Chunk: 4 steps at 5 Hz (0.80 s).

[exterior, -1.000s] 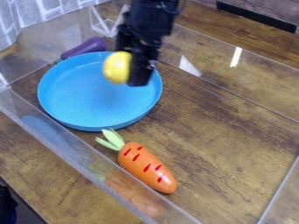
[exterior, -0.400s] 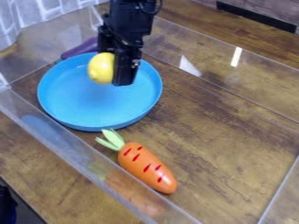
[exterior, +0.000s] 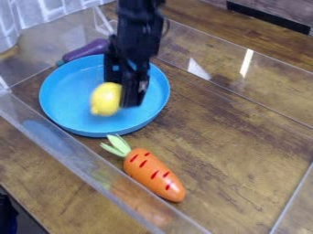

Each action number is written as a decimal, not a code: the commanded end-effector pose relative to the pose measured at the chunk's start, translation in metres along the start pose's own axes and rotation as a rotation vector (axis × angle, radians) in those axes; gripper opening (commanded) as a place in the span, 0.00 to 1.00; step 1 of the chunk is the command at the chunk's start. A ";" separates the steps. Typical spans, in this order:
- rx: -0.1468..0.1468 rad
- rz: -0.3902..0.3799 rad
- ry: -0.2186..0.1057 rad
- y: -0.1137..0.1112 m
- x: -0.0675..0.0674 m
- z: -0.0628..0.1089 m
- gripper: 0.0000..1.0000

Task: Put the lemon on the blue tray

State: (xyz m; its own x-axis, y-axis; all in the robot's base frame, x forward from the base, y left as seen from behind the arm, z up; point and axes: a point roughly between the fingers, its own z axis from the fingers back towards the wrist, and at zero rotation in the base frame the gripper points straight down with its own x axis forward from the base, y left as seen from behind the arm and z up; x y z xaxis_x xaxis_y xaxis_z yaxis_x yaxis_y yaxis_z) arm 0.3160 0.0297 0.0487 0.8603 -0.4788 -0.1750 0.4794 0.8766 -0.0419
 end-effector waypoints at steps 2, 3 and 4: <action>0.046 0.010 -0.059 0.041 0.000 -0.006 1.00; 0.058 -0.036 -0.071 0.055 0.006 0.002 1.00; 0.068 -0.082 -0.073 0.069 0.012 0.005 1.00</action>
State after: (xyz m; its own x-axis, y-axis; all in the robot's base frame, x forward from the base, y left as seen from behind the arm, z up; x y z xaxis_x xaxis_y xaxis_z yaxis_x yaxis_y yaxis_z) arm 0.3538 0.0740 0.0314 0.8143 -0.5638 -0.1377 0.5661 0.8239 -0.0256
